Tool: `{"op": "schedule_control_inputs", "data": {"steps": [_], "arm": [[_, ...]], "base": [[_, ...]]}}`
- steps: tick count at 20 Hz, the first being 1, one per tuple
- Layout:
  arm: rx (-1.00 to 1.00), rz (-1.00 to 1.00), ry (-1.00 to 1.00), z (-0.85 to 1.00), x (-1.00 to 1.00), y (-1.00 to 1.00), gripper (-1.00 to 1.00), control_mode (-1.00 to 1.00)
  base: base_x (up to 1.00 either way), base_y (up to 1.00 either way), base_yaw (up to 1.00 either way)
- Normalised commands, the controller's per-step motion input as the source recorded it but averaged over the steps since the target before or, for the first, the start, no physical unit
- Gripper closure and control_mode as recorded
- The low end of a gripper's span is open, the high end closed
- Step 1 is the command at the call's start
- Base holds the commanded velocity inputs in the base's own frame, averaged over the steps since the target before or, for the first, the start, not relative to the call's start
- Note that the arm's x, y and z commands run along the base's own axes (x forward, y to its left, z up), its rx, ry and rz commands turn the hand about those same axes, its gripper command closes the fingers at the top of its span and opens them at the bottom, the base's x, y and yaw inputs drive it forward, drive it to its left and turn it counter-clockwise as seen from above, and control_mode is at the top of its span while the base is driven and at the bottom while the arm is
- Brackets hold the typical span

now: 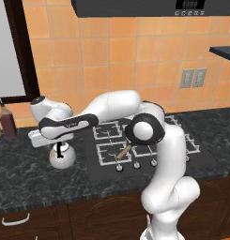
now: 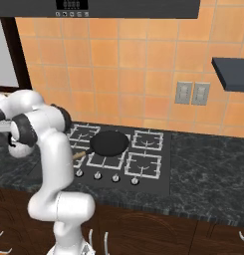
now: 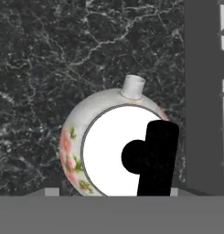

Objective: Pick the kettle from the counter and place it on a stove burner. Then turn the burner on.

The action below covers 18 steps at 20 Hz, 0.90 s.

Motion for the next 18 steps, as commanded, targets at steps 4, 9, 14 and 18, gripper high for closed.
{"op": "schedule_control_inputs", "data": {"steps": [4,9,14,18], "arm": [[0.0,0.0,-0.03,0.0,0.02,-0.12,1.0,-1.0],[0.0,0.0,-0.24,0.13,-0.16,-0.66,1.0,-1.0],[0.0,0.0,-0.56,0.56,-0.36,-0.96,1.0,-1.0],[0.0,0.0,-0.49,0.85,-0.06,-1.0,1.0,-1.0]], "base": [[0.0,0.0,0.0],[0.0,0.0,0.0],[0.0,0.0,0.0],[0.0,0.0,0.0]]}}
